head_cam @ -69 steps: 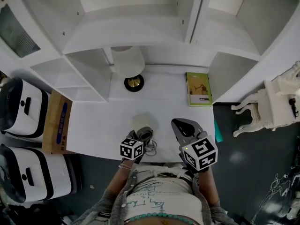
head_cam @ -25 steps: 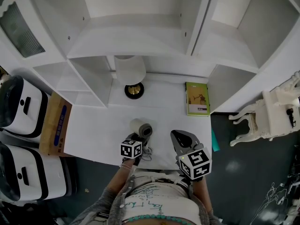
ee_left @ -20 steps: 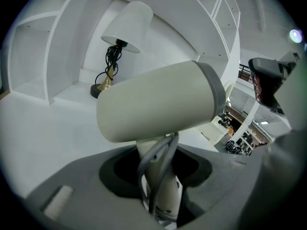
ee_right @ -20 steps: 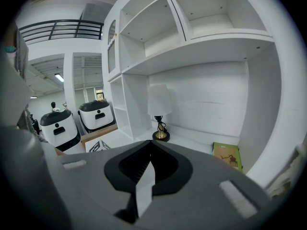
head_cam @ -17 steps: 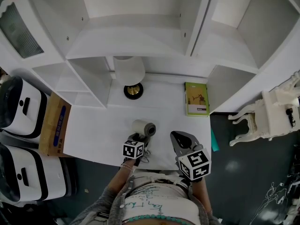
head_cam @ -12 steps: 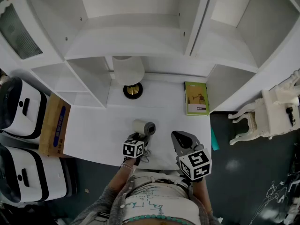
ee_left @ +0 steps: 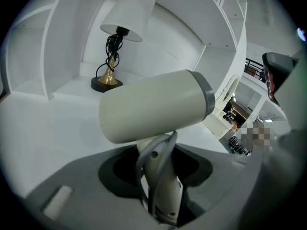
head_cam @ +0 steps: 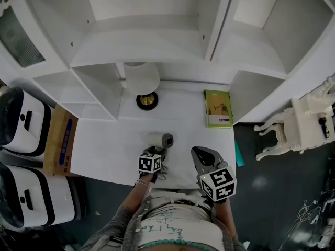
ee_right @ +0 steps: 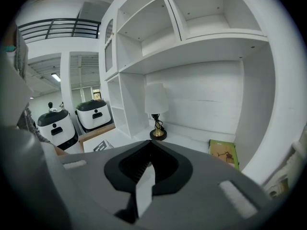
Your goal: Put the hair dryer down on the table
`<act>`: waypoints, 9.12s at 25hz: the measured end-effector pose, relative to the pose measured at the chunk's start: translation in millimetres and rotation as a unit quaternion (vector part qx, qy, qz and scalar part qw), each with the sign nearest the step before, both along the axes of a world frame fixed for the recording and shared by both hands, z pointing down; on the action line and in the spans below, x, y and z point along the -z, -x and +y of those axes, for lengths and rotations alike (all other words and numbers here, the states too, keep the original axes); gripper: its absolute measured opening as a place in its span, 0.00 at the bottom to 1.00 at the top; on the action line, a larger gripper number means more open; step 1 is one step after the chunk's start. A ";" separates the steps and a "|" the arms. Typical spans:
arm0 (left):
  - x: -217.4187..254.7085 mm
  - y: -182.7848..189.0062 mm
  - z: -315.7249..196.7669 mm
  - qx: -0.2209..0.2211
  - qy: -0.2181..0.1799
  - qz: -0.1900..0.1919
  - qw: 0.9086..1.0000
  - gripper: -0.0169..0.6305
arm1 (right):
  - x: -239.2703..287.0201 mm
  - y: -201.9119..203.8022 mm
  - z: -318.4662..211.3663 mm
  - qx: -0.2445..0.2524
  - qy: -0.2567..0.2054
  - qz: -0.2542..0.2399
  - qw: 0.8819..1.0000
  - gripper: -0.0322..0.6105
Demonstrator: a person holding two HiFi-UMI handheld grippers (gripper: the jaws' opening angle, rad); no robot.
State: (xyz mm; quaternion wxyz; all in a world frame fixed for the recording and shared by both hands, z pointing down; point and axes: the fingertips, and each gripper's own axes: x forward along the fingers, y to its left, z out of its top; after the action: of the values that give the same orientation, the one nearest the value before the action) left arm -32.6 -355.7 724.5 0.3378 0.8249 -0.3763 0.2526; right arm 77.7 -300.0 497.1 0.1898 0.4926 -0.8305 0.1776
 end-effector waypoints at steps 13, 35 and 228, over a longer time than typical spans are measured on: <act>-9.6 -6.6 -4.0 -0.007 0.005 -0.041 0.999 0.32 | -4.4 -6.9 4.4 -0.010 0.005 0.004 1.000 0.09; -27.6 -24.6 -3.3 -0.051 0.018 -0.149 0.987 0.32 | -7.4 -15.9 15.9 -0.017 0.010 -0.001 1.000 0.09; 131.6 3.5 29.7 -0.063 -0.123 0.015 0.990 0.03 | -18.2 24.1 30.7 -0.042 0.028 -0.026 0.998 0.09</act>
State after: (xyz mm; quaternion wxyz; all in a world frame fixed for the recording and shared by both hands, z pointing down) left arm -36.1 -326.0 592.9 0.2223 0.8859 -0.3471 0.2127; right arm 53.7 -269.3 515.3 0.1739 0.5164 -0.8088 0.2210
